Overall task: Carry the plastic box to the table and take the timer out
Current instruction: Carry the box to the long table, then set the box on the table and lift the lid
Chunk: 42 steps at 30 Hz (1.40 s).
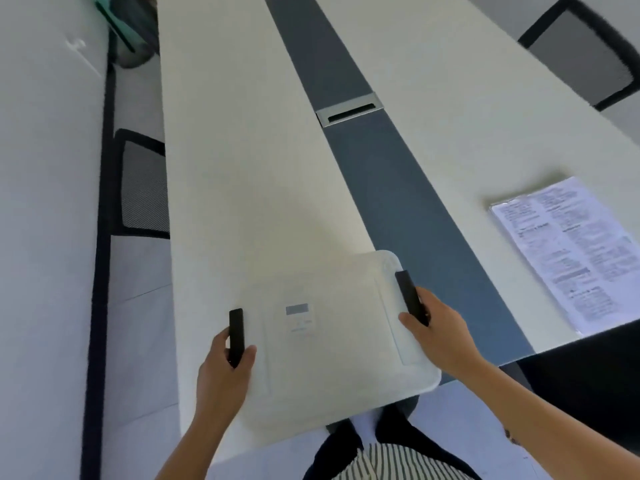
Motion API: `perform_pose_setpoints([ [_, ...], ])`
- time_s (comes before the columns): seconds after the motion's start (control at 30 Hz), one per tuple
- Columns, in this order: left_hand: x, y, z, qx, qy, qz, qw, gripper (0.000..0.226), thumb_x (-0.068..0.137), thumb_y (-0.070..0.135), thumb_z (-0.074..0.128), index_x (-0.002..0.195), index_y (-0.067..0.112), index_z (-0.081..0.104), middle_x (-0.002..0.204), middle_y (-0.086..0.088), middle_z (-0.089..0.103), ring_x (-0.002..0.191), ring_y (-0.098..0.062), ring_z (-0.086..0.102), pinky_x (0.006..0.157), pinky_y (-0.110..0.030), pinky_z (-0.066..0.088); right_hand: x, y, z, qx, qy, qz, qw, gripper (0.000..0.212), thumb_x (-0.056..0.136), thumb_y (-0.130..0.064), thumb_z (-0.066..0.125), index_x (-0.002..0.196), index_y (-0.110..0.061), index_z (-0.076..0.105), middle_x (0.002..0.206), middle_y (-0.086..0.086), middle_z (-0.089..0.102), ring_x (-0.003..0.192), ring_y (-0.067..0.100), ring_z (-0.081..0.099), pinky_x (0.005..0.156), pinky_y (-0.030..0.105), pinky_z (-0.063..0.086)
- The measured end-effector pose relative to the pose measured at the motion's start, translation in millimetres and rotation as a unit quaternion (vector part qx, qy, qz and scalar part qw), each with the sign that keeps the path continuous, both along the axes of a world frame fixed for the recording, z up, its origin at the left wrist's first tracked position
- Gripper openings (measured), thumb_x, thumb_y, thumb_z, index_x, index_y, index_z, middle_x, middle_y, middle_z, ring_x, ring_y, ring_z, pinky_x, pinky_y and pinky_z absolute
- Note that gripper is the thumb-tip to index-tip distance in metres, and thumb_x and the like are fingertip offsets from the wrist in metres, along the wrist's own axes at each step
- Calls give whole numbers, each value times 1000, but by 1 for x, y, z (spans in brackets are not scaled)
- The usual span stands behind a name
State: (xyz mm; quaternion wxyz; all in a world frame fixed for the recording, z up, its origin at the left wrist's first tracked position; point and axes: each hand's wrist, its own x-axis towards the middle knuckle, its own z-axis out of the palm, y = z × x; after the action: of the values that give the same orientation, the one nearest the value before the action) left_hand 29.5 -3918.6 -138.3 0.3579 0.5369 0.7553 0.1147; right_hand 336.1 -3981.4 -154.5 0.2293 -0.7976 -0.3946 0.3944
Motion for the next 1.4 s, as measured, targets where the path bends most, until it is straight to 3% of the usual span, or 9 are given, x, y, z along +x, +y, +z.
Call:
perform_pose_setpoints([
  [0.4,-27,11,-18,-59,-98,33,993,59,91,24,58,145,19,33,101,-12,64,89,-27,61,66,-30,47,-4,22,-8,7,94,7,996,41,89,-20,61,128,-26,53,93,9,65,79,32,64,67,44,57],
  [0.47,-33,13,-19,-65,-116,25,991,59,90,23,59,144,19,35,95,-13,65,87,-29,62,69,-34,50,0,21,-7,1,147,-9,989,32,90,-16,59,120,-26,58,99,21,65,79,29,62,67,40,55],
  [0.57,-42,18,-18,-67,-142,15,988,59,89,23,61,143,19,37,93,-12,66,86,-28,62,69,-33,48,10,14,-6,-29,299,-73,951,20,94,-13,56,108,-23,66,103,12,72,85,23,67,75,37,55],
  [0.67,-50,23,-17,-77,-163,7,984,59,89,23,62,143,20,38,98,-13,67,87,-27,62,71,-32,48,14,1,-21,-58,340,-97,933,24,97,-12,50,115,-9,66,100,12,74,81,22,70,70,32,57],
  [0.93,-68,22,-20,-107,-239,41,964,56,88,18,63,141,19,42,103,-10,72,99,-29,66,87,-42,52,-4,-8,-43,-44,242,-161,956,19,93,-12,58,102,-5,72,87,14,70,74,24,61,68,36,52],
  [1.07,-77,13,-26,-105,-262,55,958,60,85,21,67,140,20,43,105,-7,73,101,-26,67,93,-44,51,-9,-2,-38,-44,163,-161,972,22,91,-19,59,109,-14,71,104,10,73,90,29,67,89,47,54],
  [1.17,-75,6,-24,-12,-172,39,984,68,80,27,72,140,23,40,126,-3,57,114,-22,56,93,-37,46,-19,-3,-19,-25,27,-143,989,41,94,-32,51,131,-18,57,124,5,66,110,26,61,95,41,49],
  [1.27,-73,-5,-24,73,-21,-45,996,55,83,36,66,134,19,50,144,-1,42,132,-21,39,104,-41,39,-36,-16,1,-22,-45,-88,995,42,95,-40,47,125,-15,62,121,8,68,106,26,63,92,44,49],
  [1.4,-63,-20,-24,26,-10,-66,997,45,89,39,56,127,15,58,151,0,35,139,-19,30,108,-40,34,-60,-36,11,-54,-78,-32,995,46,91,-47,48,121,-15,60,120,5,64,101,23,60,88,45,51],
])
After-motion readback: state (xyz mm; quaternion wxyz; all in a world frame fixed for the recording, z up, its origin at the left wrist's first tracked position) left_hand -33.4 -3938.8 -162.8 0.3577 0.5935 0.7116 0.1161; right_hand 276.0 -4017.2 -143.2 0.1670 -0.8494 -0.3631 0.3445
